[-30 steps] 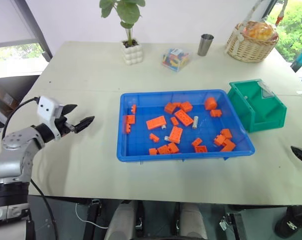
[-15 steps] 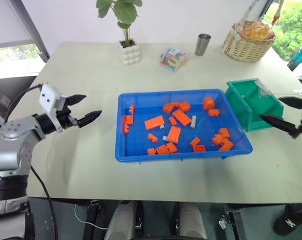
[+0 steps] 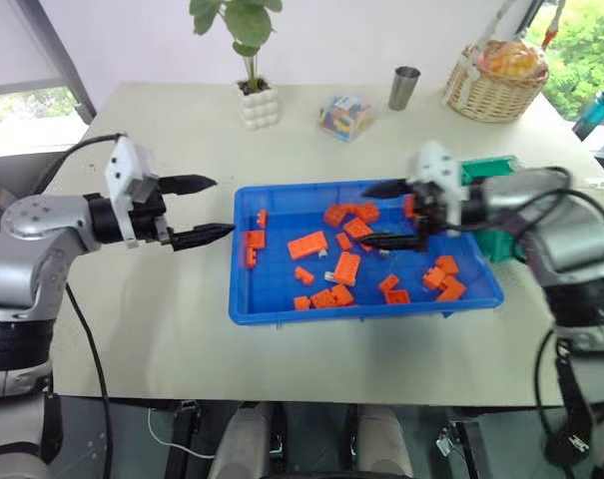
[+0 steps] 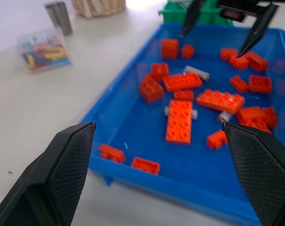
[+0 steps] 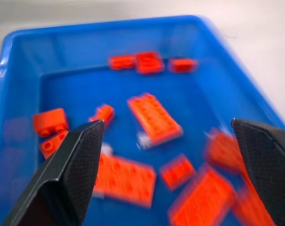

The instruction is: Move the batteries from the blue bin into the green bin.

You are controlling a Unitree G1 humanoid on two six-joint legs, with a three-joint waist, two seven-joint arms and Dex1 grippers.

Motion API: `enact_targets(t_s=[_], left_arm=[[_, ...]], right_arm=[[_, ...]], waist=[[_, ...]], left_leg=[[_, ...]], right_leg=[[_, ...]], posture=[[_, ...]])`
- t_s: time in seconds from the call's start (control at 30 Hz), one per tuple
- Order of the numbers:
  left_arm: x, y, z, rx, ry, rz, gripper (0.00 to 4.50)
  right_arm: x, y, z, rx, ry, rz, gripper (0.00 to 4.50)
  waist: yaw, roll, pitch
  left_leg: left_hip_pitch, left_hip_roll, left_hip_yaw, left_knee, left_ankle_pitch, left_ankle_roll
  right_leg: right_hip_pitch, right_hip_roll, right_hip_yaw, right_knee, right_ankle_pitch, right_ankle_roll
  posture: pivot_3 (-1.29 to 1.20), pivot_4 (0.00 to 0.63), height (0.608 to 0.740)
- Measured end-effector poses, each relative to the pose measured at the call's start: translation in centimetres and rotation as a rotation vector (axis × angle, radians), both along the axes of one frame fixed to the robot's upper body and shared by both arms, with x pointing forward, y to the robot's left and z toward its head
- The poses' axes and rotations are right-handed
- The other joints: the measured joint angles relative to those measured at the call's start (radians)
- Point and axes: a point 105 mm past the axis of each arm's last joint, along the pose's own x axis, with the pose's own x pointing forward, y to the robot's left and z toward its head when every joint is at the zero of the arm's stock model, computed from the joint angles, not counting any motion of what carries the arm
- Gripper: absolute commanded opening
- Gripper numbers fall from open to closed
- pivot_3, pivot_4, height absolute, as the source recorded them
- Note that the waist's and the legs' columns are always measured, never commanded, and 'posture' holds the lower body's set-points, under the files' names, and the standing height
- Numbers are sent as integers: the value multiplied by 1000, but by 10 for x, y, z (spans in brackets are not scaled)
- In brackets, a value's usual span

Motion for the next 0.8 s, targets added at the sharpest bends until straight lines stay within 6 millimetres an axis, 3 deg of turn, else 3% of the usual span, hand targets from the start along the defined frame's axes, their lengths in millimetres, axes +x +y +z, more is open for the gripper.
enact_targets(t_s=[0.07, 0.13, 0.53, 0.63, 0.73, 0.8], left_arm=[[-6, -5, -3, 23, 8, -37, 4500], [-12, -8, -7, 44, 15, -62, 4500], [-27, -15, -15, 65, 12, -62, 4500], [-27, -14, -11, 55, -7, -50, 4500], [-28, -14, -13, 55, -3, -42, 4500], [-28, -14, -13, 55, -2, -41, 4500]], right_arm=[[3, 23, -8, -74, -3, 85, 4428], [8, 34, -20, -131, 6, 121, 4428], [39, 42, -66, -292, 51, 124, 4428], [42, 42, -68, -286, 58, 119, 3651], [41, 43, -69, -279, 66, 129, 2196], [40, 47, -68, -271, 64, 144, 2236]], waist=[[2, 0, 0], [5, 0, 0], [-22, 0, 0], [-27, 0, 0], [-30, 0, 0], [-31, 0, 0]], left_leg=[[0, -3, -2, 0, 0, 0], [0, -5, -4, 0, 0, 0], [-1, -10, -9, -2, 0, -1], [-1, -10, -9, -3, 1, -2], [0, -10, -9, -3, 1, -2], [0, -10, -10, -3, 1, -2]], right_leg=[[-3, 0, 0, 5, 0, 0], [-6, 0, 1, 6, 0, 0], [-9, 1, 6, 10, 0, 0], [-9, 1, 6, 10, 0, 0], [-9, 1, 6, 10, 0, 0], [-9, 1, 6, 10, 0, 0]], posture=[[0, 150, 644], [0, 150, 644], [0, 150, 644], [0, 150, 644], [0, 150, 644], [0, 150, 644]])
